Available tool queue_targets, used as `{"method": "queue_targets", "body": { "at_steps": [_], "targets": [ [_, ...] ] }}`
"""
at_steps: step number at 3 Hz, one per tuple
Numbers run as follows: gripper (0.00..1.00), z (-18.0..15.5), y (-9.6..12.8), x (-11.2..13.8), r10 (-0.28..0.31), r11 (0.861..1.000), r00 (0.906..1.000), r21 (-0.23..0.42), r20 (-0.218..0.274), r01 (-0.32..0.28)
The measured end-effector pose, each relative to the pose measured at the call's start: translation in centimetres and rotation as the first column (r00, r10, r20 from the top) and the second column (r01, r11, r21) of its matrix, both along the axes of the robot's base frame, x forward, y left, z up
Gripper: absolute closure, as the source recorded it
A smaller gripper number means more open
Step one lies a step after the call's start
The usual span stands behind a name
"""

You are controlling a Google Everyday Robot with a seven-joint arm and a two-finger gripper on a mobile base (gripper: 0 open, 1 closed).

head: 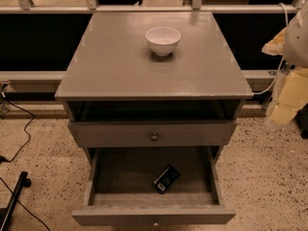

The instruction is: Pick rxbar blueberry from middle drawer and place on counter

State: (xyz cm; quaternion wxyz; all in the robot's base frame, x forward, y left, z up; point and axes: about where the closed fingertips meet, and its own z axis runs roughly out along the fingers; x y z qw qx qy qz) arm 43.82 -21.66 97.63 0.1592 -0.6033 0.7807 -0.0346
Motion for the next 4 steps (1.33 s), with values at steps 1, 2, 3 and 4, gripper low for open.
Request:
{"method": "queue_targets", "body": {
  "at_steps": [1,2,3,4],
  "targets": [
    [0.0,0.0,0.0,0.0,0.0,1.0,1.0,0.0,0.0,0.0],
    [0.0,-1.4,0.7,0.0,0.005,1.0,1.0,0.026,0.001,-0.005],
    [0.0,-5.5,4.9,-2.3,0.083,0.986,0.9963,0.145,0.023,-0.086],
    [0.0,-12.2,7.3,-4.5,0.113,0.947,0.9934,0.302,0.02,-0.113]
  ]
}}
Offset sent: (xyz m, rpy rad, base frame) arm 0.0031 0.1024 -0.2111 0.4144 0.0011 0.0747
